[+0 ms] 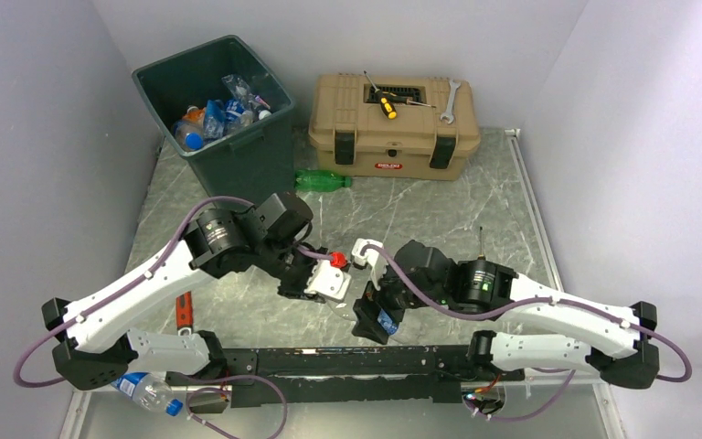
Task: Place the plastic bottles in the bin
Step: Pick up the plastic bottle from the corner of the board.
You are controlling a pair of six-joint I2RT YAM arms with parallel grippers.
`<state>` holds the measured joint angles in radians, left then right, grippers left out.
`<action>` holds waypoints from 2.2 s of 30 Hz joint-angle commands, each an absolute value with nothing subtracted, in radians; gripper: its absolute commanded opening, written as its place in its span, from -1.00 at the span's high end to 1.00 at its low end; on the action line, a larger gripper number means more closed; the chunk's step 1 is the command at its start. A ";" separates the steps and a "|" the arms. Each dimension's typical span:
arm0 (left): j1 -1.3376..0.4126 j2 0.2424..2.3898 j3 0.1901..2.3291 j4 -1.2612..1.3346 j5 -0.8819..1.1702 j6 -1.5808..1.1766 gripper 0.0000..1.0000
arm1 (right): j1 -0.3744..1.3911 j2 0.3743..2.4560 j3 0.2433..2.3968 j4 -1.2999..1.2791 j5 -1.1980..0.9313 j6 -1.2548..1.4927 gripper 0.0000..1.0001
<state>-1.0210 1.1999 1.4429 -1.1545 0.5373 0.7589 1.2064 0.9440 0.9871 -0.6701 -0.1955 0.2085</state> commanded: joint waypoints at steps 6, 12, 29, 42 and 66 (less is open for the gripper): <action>-1.015 1.142 1.429 -1.078 0.604 0.759 1.00 | 1.242 0.877 0.922 -0.519 0.063 0.198 -0.69; -1.014 1.115 1.406 -1.025 0.565 0.722 0.72 | 1.241 0.823 0.907 -0.501 0.044 0.206 0.05; -1.015 0.311 0.963 -0.380 -0.394 0.146 -0.99 | 0.970 1.234 1.558 -0.149 0.187 0.111 0.25; -1.014 0.278 0.771 -0.347 -0.404 0.126 -0.99 | 0.670 1.896 2.115 0.210 -0.248 0.311 0.27; -1.008 0.238 0.663 -0.320 -0.344 0.092 -0.99 | 0.677 2.402 2.585 0.626 -0.284 0.477 0.15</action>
